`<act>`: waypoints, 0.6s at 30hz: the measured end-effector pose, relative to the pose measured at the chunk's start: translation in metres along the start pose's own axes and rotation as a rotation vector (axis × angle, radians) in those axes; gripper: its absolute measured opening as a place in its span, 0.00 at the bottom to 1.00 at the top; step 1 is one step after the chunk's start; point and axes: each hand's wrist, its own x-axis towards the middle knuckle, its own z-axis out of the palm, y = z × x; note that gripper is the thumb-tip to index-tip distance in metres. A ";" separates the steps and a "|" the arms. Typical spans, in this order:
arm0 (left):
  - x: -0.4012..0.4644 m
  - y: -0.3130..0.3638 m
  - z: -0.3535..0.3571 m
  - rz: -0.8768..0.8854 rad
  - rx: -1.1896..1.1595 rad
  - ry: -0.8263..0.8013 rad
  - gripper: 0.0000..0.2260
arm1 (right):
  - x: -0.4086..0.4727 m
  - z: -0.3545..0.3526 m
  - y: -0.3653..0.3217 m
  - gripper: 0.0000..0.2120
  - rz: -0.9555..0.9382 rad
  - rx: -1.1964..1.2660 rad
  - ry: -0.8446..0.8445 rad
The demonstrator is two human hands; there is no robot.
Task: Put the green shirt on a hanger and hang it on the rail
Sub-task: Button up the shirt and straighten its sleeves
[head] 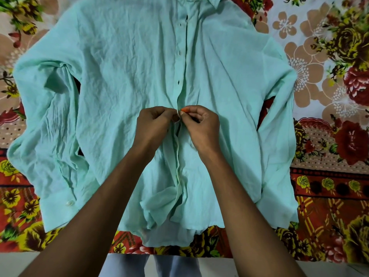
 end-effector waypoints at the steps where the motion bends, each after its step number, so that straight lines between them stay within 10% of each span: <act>1: 0.000 0.000 -0.001 0.010 0.000 -0.005 0.09 | 0.000 -0.001 0.000 0.04 0.006 -0.006 -0.012; 18: 0.018 0.008 -0.005 -0.066 0.115 -0.049 0.04 | 0.006 0.002 0.001 0.04 0.046 -0.140 -0.060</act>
